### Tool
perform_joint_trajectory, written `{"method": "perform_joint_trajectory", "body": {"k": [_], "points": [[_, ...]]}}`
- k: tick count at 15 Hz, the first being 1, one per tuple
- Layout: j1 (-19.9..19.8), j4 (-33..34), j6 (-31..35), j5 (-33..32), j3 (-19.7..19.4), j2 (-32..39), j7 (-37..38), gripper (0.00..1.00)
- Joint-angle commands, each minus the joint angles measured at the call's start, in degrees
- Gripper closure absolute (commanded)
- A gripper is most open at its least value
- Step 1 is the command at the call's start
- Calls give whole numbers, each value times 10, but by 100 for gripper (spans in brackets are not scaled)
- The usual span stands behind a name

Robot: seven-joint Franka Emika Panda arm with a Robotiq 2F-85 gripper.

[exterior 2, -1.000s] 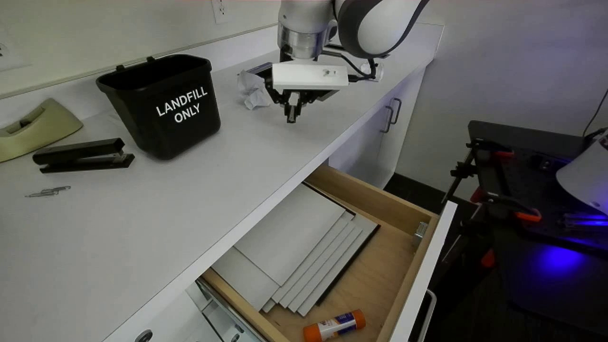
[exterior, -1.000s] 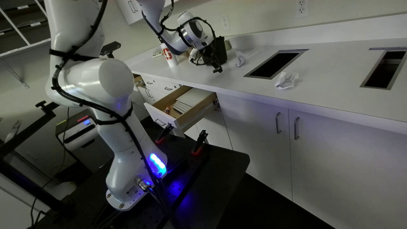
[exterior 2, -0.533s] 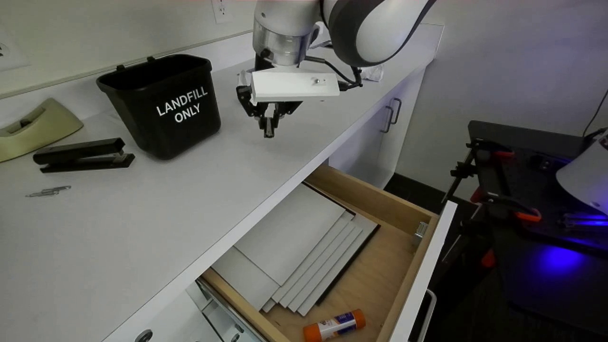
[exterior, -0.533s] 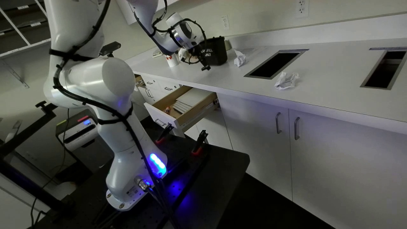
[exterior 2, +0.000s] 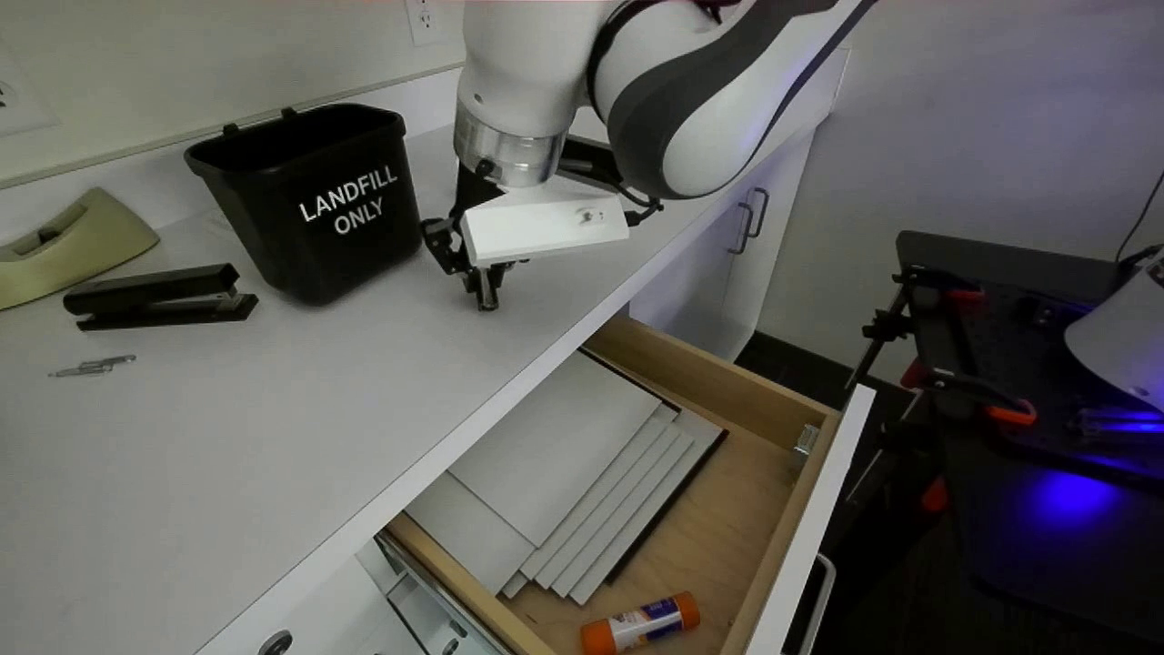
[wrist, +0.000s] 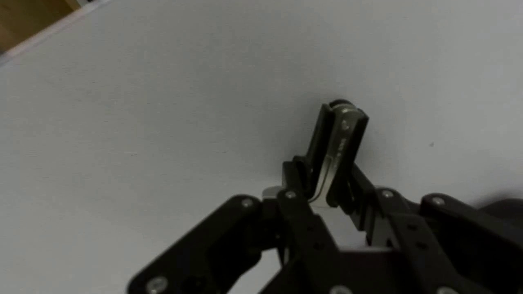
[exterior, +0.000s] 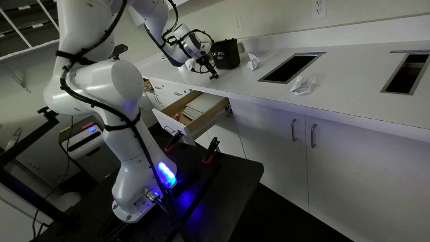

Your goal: Move he staple remover to the left

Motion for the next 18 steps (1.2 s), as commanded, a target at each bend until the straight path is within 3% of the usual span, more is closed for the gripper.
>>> {"method": "perform_joint_trajectory", "body": {"k": [1,7,13,18], "points": [[24,26,31,5,-27,27,-14,43],[39,-11,21,7,-36,-20,-40,1],[34,-69,1,2,-31,-114,-80,0],[11,-115,-20,6,-1,-181,-139,0]]}}
